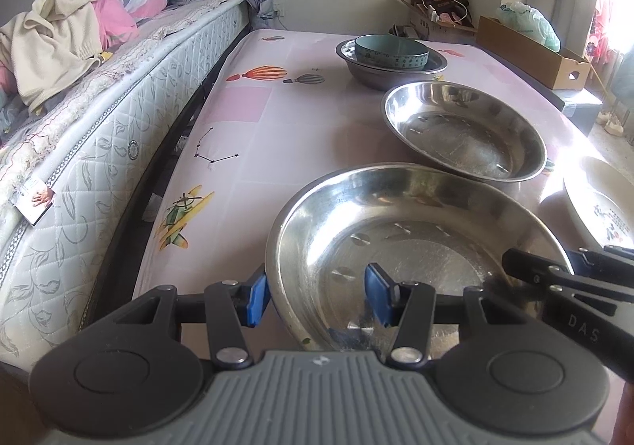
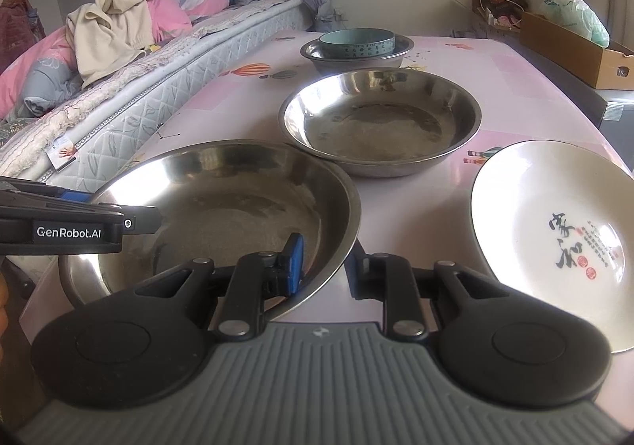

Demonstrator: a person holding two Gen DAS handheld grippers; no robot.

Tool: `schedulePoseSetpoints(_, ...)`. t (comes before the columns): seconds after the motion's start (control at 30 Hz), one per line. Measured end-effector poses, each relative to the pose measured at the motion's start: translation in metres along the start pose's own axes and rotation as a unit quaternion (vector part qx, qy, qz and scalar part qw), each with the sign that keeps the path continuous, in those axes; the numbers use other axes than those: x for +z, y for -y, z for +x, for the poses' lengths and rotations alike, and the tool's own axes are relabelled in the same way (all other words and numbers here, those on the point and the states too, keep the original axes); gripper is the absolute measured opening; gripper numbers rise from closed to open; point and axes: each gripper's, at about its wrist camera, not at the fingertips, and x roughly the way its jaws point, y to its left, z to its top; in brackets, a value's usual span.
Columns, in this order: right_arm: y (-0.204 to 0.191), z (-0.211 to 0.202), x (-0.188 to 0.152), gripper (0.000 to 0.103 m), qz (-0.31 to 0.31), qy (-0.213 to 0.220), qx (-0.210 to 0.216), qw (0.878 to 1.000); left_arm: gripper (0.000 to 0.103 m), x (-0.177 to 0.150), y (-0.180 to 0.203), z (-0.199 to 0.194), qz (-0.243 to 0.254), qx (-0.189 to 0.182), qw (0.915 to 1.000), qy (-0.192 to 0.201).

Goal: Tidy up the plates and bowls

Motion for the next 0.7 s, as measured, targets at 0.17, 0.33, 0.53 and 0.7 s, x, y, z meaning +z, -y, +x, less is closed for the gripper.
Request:
schedulePoseSetpoints(0.17, -0.002, 0.000, 0.000, 0.022, -0.001, -0.002, 0.004, 1.000, 0.051, -0.005, -0.003, -0.001, -0.005, 0.001, 1.0000, -0.003)
schedulePoseSetpoints(0.33, -0.006, -0.002, 0.001, 0.022, -0.005, 0.001, 0.008, 1.000, 0.051, -0.007, -0.008, -0.007, -0.010, 0.003, 0.9999, 0.001)
schedulePoseSetpoints(0.53, -0.013, -0.007, 0.001, 0.022, -0.013, 0.006, 0.013, 1.000, 0.051, -0.007, -0.012, -0.017, -0.011, 0.008, 0.9998, 0.013)
schedulePoseSetpoints(0.7, -0.016, -0.011, 0.002, 0.023, -0.014, 0.013, 0.017, 1.000, 0.051, -0.007, -0.013, -0.025, -0.010, 0.013, 0.9997, 0.020)
